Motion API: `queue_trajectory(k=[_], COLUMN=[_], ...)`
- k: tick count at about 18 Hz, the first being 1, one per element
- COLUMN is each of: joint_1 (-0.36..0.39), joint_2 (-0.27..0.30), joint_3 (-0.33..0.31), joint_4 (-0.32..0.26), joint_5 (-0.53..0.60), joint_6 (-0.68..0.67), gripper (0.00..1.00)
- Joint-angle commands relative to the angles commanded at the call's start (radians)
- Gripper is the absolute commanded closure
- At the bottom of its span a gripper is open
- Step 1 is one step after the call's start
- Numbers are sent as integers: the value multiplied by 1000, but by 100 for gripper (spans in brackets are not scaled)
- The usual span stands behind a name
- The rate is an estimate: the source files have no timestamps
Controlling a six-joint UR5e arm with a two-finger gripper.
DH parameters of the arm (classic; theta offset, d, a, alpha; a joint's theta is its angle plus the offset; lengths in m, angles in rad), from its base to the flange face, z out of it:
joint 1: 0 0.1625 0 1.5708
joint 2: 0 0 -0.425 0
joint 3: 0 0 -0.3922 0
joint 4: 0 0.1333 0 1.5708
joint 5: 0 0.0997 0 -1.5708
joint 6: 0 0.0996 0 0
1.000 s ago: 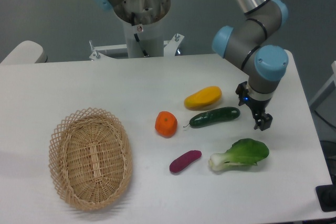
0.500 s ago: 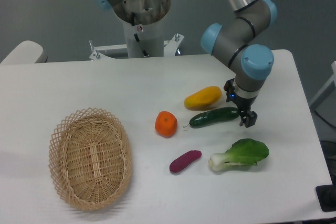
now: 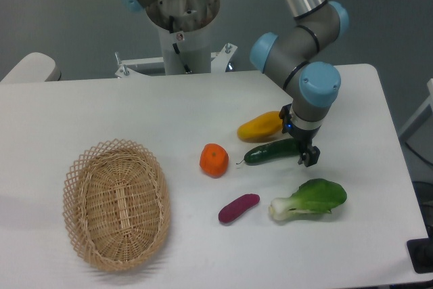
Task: Pick up the cucumber from the table
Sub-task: 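Lower the gripper over the cucumber's end and close on it, then lift the held cucumber up and carry it toward the wicker basket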
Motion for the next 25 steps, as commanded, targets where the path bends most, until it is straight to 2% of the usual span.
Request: queue_trajectory(k=[4, 5, 6, 7, 11, 15, 21, 25], joint_1=[0, 0, -2, 0, 2, 2, 6, 2], joint_2=[0, 0, 0, 0, 0, 0, 12, 54], joint_3=[-14, -15, -15, -15, -9, 0, 35, 73], joint_4=[2, 2, 2, 0, 0, -2, -11, -47], joint_5=[0, 0, 0, -2, 0, 0, 3, 8], joint_6=[0, 0, 0, 3, 3, 0, 3, -43], gripper=[1, 5, 12, 26, 68, 85, 87, 85])
